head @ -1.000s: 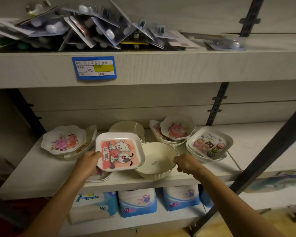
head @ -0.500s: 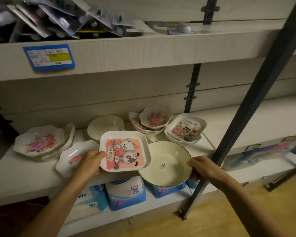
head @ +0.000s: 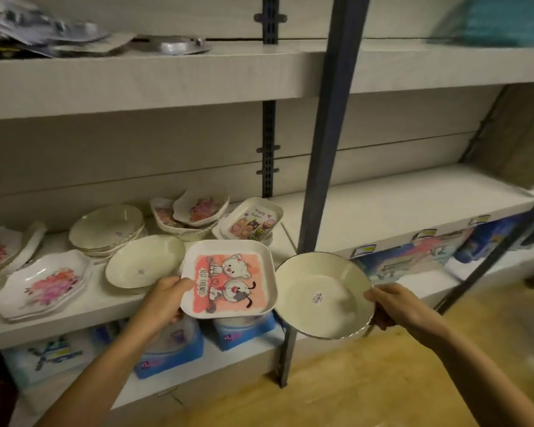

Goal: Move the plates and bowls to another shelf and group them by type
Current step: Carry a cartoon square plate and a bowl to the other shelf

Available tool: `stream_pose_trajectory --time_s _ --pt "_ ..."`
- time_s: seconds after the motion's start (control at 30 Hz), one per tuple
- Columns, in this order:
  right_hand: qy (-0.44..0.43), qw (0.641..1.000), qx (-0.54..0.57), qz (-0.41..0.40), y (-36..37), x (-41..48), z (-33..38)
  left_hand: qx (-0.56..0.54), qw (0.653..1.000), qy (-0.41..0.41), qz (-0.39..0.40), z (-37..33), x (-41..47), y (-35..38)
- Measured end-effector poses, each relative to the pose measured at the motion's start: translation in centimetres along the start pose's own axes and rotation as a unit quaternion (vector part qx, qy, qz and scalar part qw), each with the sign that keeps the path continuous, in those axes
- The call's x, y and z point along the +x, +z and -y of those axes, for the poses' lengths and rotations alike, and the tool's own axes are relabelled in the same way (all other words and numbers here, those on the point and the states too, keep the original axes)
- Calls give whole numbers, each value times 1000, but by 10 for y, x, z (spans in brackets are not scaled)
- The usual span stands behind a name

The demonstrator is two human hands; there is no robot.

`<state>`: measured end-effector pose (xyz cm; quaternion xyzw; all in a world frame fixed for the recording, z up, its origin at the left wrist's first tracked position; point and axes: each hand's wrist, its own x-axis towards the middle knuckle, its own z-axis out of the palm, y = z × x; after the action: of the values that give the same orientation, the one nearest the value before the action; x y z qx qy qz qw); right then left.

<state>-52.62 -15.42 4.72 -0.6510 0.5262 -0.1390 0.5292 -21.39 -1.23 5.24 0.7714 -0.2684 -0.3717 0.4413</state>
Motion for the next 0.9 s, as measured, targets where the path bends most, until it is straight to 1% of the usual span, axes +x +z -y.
stream_pose_trajectory --time_s 0.13,0.23,0.47,0.6,0.73,0.9 --pt "15 999 27 -16 -55 -9 -33 -23 1000 6 18 -13 -16 56" --pt "24 998 45 -29 -90 -13 -53 -4 1000 -3 26 -18 -19 93" --pt "37 994 67 -72 -159 4 -76 32 997 19 63 -49 -17 164" --pt "45 994 52 -88 -197 24 -84 34 997 22 64 -67 -4 195" --pt "26 994 63 -84 -232 54 -85 27 998 10 56 -79 15 227" --pt "8 997 55 -51 -271 107 -82 2 1000 10 26 -90 38 268"
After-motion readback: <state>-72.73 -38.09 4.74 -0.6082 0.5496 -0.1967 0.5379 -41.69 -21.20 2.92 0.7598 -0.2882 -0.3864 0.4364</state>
